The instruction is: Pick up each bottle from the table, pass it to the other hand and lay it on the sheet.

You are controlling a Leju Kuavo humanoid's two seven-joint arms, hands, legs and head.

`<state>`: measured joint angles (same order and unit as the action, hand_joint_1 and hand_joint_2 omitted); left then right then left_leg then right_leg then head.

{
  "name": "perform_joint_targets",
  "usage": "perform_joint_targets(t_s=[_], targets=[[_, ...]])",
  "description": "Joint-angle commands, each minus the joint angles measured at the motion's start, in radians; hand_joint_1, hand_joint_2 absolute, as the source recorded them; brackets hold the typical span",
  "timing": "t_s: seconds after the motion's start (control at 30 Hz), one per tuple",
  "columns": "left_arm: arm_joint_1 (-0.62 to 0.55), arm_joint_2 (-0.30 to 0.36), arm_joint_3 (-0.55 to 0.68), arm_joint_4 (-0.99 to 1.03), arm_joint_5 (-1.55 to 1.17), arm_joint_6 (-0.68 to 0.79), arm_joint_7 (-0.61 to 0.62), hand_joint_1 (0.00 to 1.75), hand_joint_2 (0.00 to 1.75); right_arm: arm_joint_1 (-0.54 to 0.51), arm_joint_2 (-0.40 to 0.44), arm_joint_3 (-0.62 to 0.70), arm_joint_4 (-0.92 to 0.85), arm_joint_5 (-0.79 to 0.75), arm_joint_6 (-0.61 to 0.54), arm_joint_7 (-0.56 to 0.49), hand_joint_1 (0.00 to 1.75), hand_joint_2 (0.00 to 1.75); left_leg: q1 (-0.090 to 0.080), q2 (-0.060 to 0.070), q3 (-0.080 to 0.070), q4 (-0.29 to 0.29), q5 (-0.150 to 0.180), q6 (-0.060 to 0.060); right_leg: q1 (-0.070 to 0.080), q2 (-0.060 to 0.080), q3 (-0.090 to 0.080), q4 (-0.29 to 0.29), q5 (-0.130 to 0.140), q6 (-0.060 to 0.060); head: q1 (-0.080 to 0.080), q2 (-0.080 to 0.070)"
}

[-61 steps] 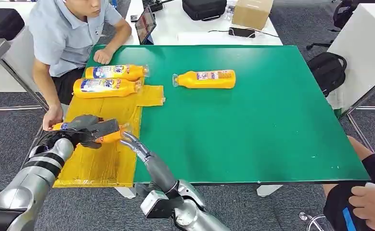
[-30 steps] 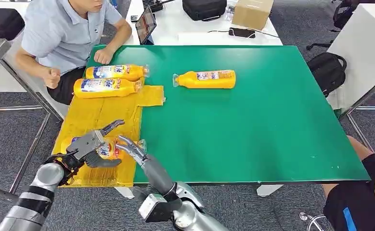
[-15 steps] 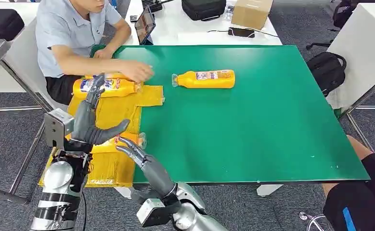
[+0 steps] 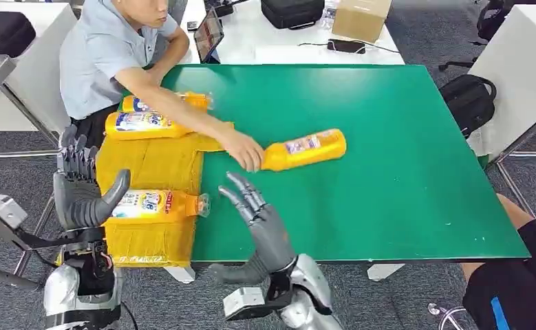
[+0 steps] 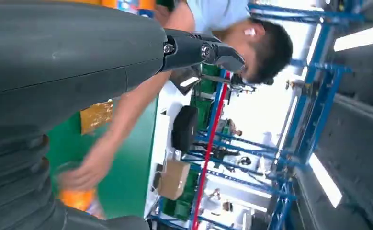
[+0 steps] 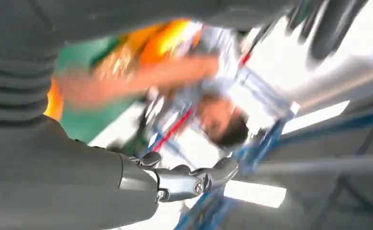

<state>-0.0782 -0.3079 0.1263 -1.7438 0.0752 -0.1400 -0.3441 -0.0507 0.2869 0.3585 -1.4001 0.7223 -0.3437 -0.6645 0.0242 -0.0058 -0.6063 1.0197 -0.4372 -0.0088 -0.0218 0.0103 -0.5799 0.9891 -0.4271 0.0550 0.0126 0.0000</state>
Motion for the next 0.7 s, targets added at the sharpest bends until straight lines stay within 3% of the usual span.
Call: perform_joint_targets(t_s=[0.03,0.13,0.43,0.5,0.7], targets=[[0.138,-0.040,-0.032,-0.092,-0.271,0.027,-0.038,0.00,1.75,0.125,-0.014,-0.358,-0.200,0.209,-0.077,0.014,0.00,1.75,0.000,-0.002,0.003,-0.001,-0.001,0.002,0.000,-0.004,0.004,-0.002,-0.001,-0.002,0.000,0.000],[0.182,-0.037,-0.057,-0.101,-0.351,0.055,-0.042,0.00,1.75,0.117,-0.024,-0.428,-0.164,0.255,-0.096,0.070,0.00,1.75,-0.001,-0.002,0.003,-0.001,-0.001,0.002,0.000,-0.004,0.004,-0.001,-0.001,-0.002,0.000,0.000],[0.191,-0.041,-0.059,-0.098,-0.360,0.059,-0.050,0.00,1.75,0.108,-0.021,-0.439,-0.155,0.256,-0.097,0.069,0.00,1.75,0.000,0.000,0.002,0.000,-0.001,0.002,0.000,-0.002,0.002,-0.001,-0.001,-0.002,0.000,0.000],[0.206,-0.041,-0.064,-0.108,-0.393,0.072,-0.059,0.00,1.75,0.093,-0.036,-0.452,-0.119,0.350,-0.049,0.175,0.00,1.75,0.000,-0.001,0.002,-0.001,0.000,0.001,0.000,-0.002,0.002,-0.001,-0.001,-0.002,0.000,0.000],[0.250,-0.041,-0.057,-0.103,-0.352,0.054,-0.050,0.00,1.75,0.001,-0.087,-0.467,0.116,0.492,0.045,0.338,0.00,1.75,0.000,0.002,0.005,-0.002,-0.001,0.002,0.001,0.001,0.005,-0.003,0.001,-0.002,0.000,0.000]])
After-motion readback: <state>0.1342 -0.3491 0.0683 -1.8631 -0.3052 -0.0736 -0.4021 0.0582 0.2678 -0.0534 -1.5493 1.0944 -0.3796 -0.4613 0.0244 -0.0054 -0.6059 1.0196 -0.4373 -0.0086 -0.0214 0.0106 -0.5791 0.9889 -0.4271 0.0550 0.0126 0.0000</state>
